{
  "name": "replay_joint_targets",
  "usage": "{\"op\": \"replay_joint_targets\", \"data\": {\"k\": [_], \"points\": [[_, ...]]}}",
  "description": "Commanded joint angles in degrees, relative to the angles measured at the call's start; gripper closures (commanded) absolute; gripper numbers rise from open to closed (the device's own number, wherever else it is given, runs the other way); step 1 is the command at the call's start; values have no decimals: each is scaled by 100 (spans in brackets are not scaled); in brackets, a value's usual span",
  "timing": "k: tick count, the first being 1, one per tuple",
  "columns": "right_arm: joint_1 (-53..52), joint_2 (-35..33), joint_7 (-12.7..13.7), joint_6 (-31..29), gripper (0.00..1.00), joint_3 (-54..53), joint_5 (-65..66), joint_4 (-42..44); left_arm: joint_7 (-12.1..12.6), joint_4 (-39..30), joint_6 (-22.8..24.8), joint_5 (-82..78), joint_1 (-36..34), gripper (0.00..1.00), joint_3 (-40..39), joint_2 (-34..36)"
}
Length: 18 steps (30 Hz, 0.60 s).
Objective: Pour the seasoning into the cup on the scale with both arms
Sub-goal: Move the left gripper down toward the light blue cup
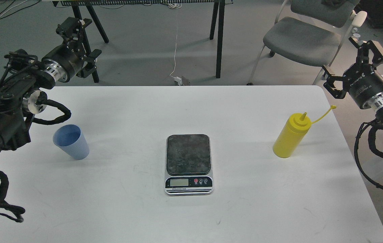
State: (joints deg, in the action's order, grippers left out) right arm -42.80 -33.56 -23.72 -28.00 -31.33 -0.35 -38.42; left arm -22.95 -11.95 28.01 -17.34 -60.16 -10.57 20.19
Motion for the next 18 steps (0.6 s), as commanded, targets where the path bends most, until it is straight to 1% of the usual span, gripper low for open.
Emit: {"op": "replay_joint_targets", "data": {"k": [1,2,4,6,10,13,14,16,18], "points": [[0,-1,-1,0,1,-5,0,1,-463,0,-1,-690,-40,0,713,396],[0,-1,-10,0,1,-5,0,1,-505,-9,-1,-892,-49,1,818,624],[0,-1,-18,0,1,-5,0,1,-505,-61,-1,-1270,-101,1,907,976],[8,-1,-19,0,1,-5,0,1,-505,-262,-1,-1613,-233,1,907,1310],[52,8,-36,0,1,-13,0,1,-505,-1254,-1,-2369,-330,1,898,2232],[61,17,-45,0,1,-13,0,1,-505,-1852,-1,-3167,-242,1,907,2612],[61,25,-45,0,1,-13,0,1,-505,-2141,-1,-3519,-234,1,916,2735],[61,34,-45,0,1,-13,0,1,-505,-2844,-1,-4178,-207,0,899,3217],[70,43,-45,0,1,-13,0,1,-505,-3538,-1,-4575,-94,1,864,3561]]}}
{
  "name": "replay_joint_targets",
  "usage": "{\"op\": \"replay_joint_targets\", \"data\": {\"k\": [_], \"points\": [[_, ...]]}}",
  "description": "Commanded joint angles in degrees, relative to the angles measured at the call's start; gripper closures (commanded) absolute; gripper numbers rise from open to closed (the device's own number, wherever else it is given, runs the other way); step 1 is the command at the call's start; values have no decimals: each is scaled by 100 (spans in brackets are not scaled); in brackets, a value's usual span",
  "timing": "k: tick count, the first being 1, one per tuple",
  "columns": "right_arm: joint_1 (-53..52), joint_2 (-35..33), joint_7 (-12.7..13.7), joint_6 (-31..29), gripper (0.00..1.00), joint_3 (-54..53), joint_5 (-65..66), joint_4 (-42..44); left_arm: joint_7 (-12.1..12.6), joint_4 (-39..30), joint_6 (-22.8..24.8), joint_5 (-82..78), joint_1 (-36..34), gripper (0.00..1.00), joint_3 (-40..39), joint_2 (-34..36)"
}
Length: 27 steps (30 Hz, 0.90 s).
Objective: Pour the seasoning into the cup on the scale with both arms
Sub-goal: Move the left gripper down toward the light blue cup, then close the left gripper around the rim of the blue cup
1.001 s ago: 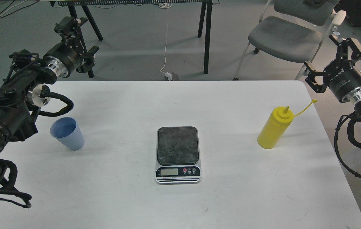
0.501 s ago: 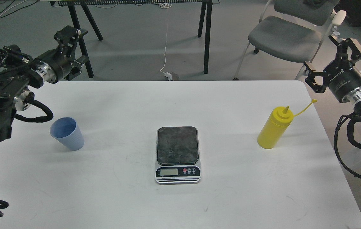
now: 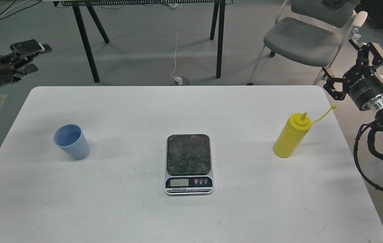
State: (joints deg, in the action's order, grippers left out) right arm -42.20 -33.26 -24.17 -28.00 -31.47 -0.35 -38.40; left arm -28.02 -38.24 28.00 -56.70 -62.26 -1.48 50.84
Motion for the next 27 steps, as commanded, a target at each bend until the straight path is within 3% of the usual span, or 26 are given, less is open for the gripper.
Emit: {"op": "replay_joint_targets", "data": {"k": [1,3,8,27], "points": [[10,21,0,0,1,1,0,-1,2,-1157,0,-710,179,1,-45,567],[10,21,0,0,1,1,0,-1,2,-1396,-40,-972,389,1,60,567],[10,13,0,0,1,1,0,-9,2,-1414,-909,-2186,794,1,52,506],[10,56,0,0,1,10,0,-18,2,-738,-1411,-2249,1427,1,78,6]]}}
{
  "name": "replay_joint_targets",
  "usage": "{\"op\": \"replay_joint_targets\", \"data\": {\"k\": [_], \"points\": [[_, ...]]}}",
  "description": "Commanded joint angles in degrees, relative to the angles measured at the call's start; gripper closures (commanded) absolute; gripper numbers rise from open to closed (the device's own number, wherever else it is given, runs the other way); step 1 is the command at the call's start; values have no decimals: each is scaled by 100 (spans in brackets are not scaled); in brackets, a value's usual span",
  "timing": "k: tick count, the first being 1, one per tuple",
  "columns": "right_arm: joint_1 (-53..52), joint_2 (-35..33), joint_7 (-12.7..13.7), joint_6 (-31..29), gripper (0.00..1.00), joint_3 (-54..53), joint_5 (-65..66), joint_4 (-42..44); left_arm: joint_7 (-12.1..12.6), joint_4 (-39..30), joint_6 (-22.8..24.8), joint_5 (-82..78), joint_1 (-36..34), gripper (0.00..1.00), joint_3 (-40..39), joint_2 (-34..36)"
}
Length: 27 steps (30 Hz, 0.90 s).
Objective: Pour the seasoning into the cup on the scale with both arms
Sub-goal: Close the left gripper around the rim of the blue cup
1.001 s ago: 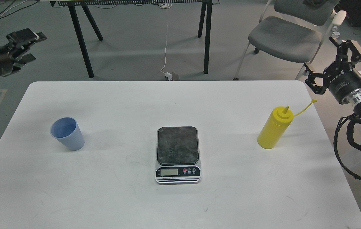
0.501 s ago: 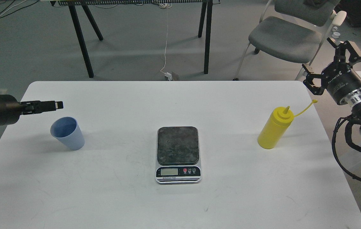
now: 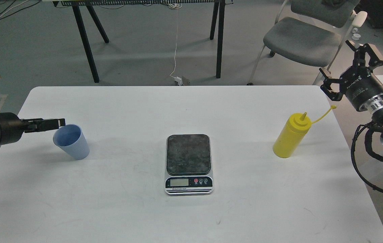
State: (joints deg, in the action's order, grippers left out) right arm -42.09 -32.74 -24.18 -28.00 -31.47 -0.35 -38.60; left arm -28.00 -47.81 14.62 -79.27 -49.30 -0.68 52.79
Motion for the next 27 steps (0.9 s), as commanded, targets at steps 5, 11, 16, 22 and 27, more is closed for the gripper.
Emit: {"op": "replay_joint_targets", "data": {"k": [5,11,16,22,27], "points": [[-1,4,1,0,1,10,0,1,0,483,-108,43,219,1,-12,-410],[-1,13,1,0,1,10,0,-16,0,597,-135,70,272,0,-20,-594],[-1,4,1,0,1,10,0,-25,0,1132,-196,131,386,0,-64,-884],[-1,22,1,0,1,18,0,-25,0,1239,-336,175,430,26,-3,-894],[8,66,1,0,1,18,9,-25,0,1213,-398,140,439,58,15,-841]]}}
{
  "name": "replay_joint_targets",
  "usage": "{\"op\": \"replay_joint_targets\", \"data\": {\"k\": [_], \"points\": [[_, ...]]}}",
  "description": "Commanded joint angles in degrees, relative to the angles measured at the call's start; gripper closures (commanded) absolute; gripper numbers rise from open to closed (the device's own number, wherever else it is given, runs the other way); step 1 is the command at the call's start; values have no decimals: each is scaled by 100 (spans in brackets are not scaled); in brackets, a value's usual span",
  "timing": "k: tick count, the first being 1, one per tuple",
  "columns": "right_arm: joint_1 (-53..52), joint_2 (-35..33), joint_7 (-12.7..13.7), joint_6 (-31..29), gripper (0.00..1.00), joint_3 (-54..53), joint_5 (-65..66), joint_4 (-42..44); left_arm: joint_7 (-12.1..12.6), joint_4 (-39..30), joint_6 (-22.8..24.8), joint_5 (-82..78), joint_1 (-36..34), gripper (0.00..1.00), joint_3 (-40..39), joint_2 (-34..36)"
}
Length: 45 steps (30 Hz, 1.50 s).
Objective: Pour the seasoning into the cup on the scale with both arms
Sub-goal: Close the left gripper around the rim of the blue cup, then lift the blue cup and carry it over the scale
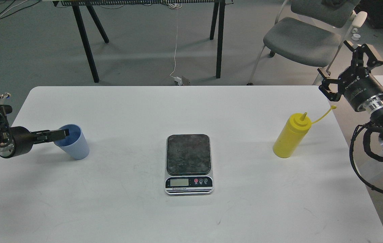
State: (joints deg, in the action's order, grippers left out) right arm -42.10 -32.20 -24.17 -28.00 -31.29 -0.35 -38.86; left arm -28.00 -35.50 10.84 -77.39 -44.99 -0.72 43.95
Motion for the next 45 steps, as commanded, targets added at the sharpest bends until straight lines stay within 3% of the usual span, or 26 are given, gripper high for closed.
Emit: {"op": "replay_joint_targets", "data": {"k": [1,4,7,16,23,29,37,45], "points": [[8,12,0,0,1,0,0,1,0,-27,-20,-57,16,64,20,44],[17,12,0,0,1,0,9,10,0,-54,-20,-66,16,82,20,79],[26,12,0,0,1,0,9,27,0,-54,-20,-74,7,88,20,88],[26,12,0,0,1,17,9,45,0,-167,6,-74,-10,91,20,131],[35,12,0,0,1,8,9,62,0,-1239,85,-66,-124,92,-15,861],[61,21,0,0,1,-9,9,71,0,-2126,699,136,-756,92,-147,1213],[52,12,0,0,1,0,9,62,0,-2971,876,1217,-1521,91,-218,1038],[61,3,0,0,1,8,9,27,0,-3007,762,1367,-1663,89,-235,115]]}}
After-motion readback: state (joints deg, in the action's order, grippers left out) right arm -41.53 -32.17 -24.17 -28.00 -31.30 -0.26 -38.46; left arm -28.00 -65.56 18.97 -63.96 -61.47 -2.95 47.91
